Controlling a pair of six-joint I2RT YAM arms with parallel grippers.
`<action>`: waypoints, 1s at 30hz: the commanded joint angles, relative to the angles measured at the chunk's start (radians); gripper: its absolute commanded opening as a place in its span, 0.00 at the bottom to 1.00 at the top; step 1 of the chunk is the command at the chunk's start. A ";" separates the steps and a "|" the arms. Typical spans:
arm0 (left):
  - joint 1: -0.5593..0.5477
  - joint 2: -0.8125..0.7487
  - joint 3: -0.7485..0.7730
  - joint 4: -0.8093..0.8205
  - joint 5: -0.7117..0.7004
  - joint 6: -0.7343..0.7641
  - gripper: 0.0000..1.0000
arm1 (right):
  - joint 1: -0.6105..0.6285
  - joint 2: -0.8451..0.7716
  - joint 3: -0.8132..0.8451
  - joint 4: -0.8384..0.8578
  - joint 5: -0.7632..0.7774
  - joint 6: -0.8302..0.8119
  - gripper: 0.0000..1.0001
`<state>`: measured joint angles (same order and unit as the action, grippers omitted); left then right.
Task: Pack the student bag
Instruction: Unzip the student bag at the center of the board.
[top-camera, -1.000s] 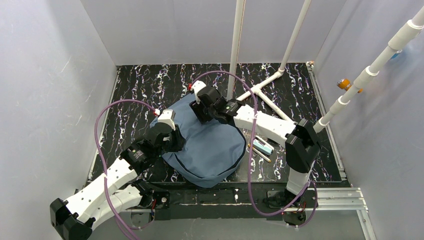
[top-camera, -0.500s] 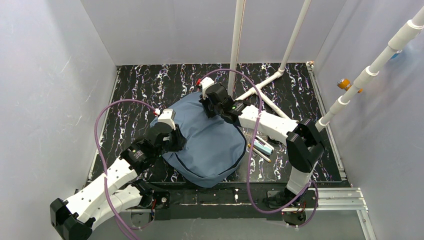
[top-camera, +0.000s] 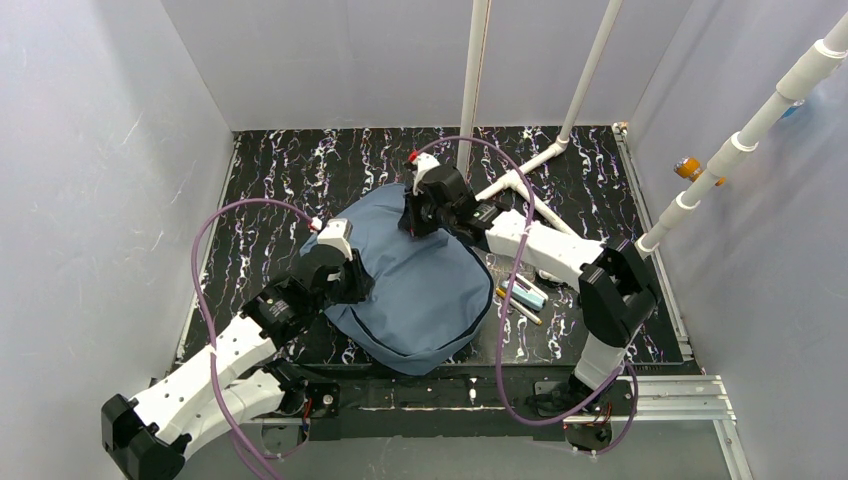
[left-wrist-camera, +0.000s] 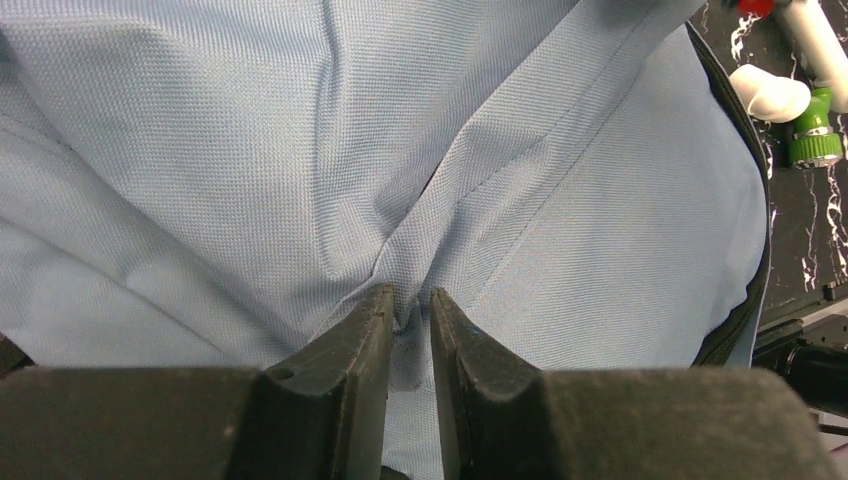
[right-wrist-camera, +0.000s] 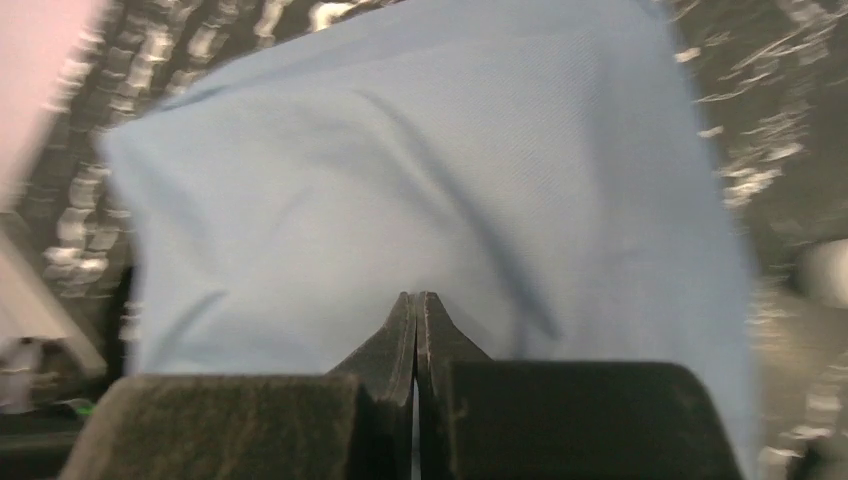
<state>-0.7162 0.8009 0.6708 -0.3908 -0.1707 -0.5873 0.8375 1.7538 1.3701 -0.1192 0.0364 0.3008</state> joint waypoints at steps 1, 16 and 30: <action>-0.006 0.052 -0.063 0.034 0.105 -0.010 0.17 | 0.020 -0.051 -0.128 0.289 -0.315 0.443 0.01; -0.006 0.020 -0.057 -0.030 0.048 -0.019 0.20 | 0.064 -0.147 -0.230 0.495 -0.246 0.558 0.01; -0.006 -0.089 -0.125 -0.054 -0.040 0.015 0.23 | 0.045 -0.177 -0.176 0.372 -0.269 0.393 0.01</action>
<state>-0.7212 0.6651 0.6018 -0.5053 -0.1978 -0.5865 0.8772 1.5944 1.1358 0.2501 -0.1898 0.7467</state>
